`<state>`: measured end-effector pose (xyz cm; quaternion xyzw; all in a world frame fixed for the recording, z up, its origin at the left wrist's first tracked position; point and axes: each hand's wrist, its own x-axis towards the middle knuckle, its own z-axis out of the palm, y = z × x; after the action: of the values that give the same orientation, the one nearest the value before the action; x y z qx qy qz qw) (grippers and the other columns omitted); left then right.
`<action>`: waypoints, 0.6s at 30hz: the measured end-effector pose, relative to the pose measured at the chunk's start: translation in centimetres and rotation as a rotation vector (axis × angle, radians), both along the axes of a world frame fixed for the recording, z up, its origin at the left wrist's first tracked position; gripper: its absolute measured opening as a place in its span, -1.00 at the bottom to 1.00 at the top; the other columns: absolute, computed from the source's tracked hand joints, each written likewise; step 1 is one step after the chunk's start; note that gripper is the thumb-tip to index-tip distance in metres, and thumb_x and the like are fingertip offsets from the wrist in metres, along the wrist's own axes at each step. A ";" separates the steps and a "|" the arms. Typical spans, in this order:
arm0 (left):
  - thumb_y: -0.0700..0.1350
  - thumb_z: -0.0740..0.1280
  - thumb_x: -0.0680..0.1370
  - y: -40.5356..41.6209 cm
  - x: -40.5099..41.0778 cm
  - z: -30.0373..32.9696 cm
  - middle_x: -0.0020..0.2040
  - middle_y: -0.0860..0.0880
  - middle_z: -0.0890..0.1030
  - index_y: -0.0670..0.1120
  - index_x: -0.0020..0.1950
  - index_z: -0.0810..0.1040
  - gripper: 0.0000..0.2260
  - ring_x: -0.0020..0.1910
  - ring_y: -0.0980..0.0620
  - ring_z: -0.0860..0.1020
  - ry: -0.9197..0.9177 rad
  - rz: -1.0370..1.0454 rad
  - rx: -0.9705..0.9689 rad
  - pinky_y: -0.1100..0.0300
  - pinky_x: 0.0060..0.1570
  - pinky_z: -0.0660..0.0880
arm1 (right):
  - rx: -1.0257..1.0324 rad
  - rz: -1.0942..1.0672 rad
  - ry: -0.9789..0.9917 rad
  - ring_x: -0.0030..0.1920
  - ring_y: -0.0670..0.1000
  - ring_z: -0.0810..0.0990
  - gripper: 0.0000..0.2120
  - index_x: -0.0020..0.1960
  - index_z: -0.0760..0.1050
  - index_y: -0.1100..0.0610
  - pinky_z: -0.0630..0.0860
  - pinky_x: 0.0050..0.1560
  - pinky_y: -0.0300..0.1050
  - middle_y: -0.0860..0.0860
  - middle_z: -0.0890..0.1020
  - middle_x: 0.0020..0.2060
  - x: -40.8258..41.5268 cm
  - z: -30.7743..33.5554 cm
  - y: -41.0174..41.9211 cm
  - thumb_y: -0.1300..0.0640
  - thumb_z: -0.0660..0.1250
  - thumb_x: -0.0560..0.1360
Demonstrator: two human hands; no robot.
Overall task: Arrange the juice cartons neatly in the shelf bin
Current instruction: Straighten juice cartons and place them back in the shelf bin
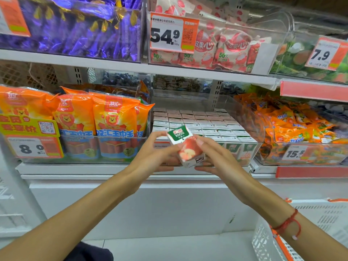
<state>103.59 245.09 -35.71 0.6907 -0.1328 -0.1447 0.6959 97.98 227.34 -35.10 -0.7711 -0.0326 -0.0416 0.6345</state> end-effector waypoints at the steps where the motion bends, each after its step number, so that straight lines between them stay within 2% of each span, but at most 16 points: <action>1: -0.05 0.44 0.51 -0.2 -0.2 0.0 -0.18 0.16 0.71 0.22 0.18 0.35 -0.63 -0.17 0.18 0.69 -0.095 0.011 -0.022 0.35 -0.32 0.57 | -0.009 -0.004 -0.041 0.05 -0.14 0.65 -0.64 0.20 0.48 -0.28 0.58 0.10 -0.16 -0.19 0.69 -0.02 -0.1 -0.1 0.0 -0.25 0.27 0.41; 5: -0.17 0.45 0.49 -0.6 -0.7 0.1 0.03 0.13 0.64 0.24 0.33 0.26 -0.43 -0.01 0.30 0.61 -0.365 0.021 -0.055 0.44 -0.19 0.52 | -0.104 -0.005 -0.236 0.20 -0.18 0.56 -0.56 0.31 0.31 -0.28 0.54 0.12 -0.26 -0.17 0.59 0.20 -0.1 -0.5 -0.3 -0.15 0.29 0.45; 7: -0.18 0.45 0.49 -0.7 -0.7 0.2 0.09 0.21 0.61 0.26 0.31 0.32 -0.46 0.10 0.31 0.56 -0.478 0.017 -0.010 0.44 -0.08 0.52 | -0.205 -0.005 -0.292 0.30 -0.19 0.48 -0.53 0.34 0.24 -0.29 0.51 0.21 -0.20 -0.22 0.50 0.29 0.0 -0.8 -0.7 -0.15 0.27 0.47; 10: -0.12 0.48 0.45 -0.5 -0.6 0.5 0.10 0.34 0.58 0.24 0.18 0.43 -0.58 0.16 0.31 0.53 -0.574 0.027 0.066 0.43 0.06 0.50 | -0.320 0.035 -0.378 0.32 -0.23 0.43 -0.61 0.34 0.26 -0.27 0.55 0.17 -0.18 -0.33 0.46 0.27 0.4 -1.0 -1.5 -0.03 0.26 0.57; 12: -0.11 0.51 0.42 -0.3 -0.3 0.6 0.11 0.33 0.57 0.20 0.15 0.47 -0.60 0.17 0.31 0.51 -0.624 0.058 0.088 0.43 0.08 0.49 | -0.401 0.026 -0.412 0.34 -0.17 0.40 -0.59 0.38 0.29 -0.22 0.57 0.17 -0.04 -0.32 0.44 0.29 0.8 -1.2 -2.2 0.06 0.26 0.59; 14: -0.14 0.51 0.44 -0.2 0.0 0.8 0.13 0.33 0.55 0.20 0.19 0.48 -0.58 0.20 0.30 0.48 -0.685 0.064 0.113 0.45 0.06 0.47 | -0.473 -0.004 -0.423 0.36 -0.09 0.38 -0.56 0.42 0.29 -0.22 0.54 0.18 0.10 -0.26 0.41 0.32 1.4 -1.5 -2.8 0.04 0.26 0.59; 16: -0.11 0.48 0.47 -0.1 0.4 1.1 0.16 0.33 0.50 0.24 0.29 0.45 -0.53 0.23 0.30 0.44 -0.748 0.042 0.185 0.43 0.10 0.47 | -0.507 -0.001 -0.420 0.36 -0.06 0.38 -0.55 0.42 0.26 -0.27 0.56 0.16 0.11 -0.23 0.39 0.34 1.9 -1.7 -3.2 0.02 0.25 0.59; 18: -0.07 0.45 0.49 -0.1 0.8 1.2 0.19 0.31 0.48 0.24 0.32 0.43 -0.55 0.24 0.30 0.42 -0.850 0.034 0.289 0.40 0.15 0.45 | -0.531 0.025 -0.414 0.33 -0.07 0.41 -0.56 0.42 0.25 -0.29 0.58 0.13 0.07 -0.26 0.40 0.34 2.3 -1.9 -3.4 -0.05 0.24 0.59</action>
<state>104.40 244.98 -34.50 0.7812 -0.3741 0.1461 0.4780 100.28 223.89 -37.01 -0.8841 -0.1797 -0.1797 0.3921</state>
